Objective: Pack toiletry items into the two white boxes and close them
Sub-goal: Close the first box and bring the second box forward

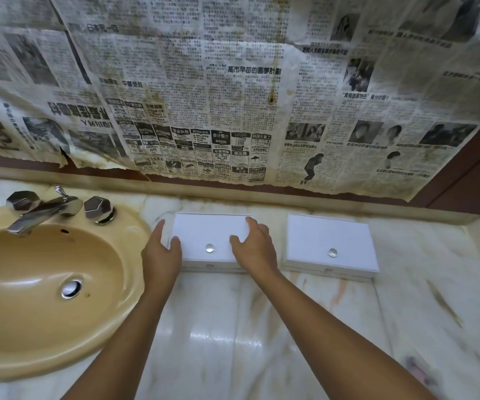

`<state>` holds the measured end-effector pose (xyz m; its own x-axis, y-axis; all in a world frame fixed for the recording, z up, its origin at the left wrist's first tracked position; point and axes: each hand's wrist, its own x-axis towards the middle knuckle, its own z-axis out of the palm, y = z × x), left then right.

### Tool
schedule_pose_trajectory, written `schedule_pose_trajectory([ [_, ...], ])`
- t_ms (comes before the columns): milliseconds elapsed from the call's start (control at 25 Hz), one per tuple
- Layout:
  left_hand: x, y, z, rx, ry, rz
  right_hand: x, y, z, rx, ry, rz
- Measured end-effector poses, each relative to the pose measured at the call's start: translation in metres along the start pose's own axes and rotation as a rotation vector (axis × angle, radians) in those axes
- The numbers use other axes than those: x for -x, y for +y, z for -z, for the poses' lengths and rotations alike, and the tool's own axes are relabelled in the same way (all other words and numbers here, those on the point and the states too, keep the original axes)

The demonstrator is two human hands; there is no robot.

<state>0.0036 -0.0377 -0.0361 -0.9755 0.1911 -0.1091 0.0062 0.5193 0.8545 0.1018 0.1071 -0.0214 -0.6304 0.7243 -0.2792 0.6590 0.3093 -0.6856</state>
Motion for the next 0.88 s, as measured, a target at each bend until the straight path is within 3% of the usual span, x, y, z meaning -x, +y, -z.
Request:
schedule_pose_trajectory([
  [80, 0.01, 0.02, -0.014, 0.016, 0.092, -0.136, -0.001, 0.008, 0.019, -0.022, 0.095, 0.048],
  [240, 0.041, 0.067, -0.065, 0.069, -0.091, -0.322, -0.008, 0.035, 0.068, -0.062, 0.276, 0.076],
  [360, 0.061, 0.088, -0.108, 0.037, -0.269, -0.309, -0.013, 0.064, 0.102, -0.069, 0.398, 0.058],
  [520, 0.077, 0.1, -0.149, -0.176, -0.516, -0.219, -0.018, 0.108, 0.13, 0.014, 0.555, -0.002],
  [720, 0.084, 0.099, -0.167, -0.272, -0.612, -0.163, -0.017, 0.145, 0.132, 0.033, 0.394, -0.248],
  [880, 0.087, 0.099, -0.162, -0.234, -0.601, -0.154, -0.012, 0.144, 0.128, 0.001, 0.344, -0.273],
])
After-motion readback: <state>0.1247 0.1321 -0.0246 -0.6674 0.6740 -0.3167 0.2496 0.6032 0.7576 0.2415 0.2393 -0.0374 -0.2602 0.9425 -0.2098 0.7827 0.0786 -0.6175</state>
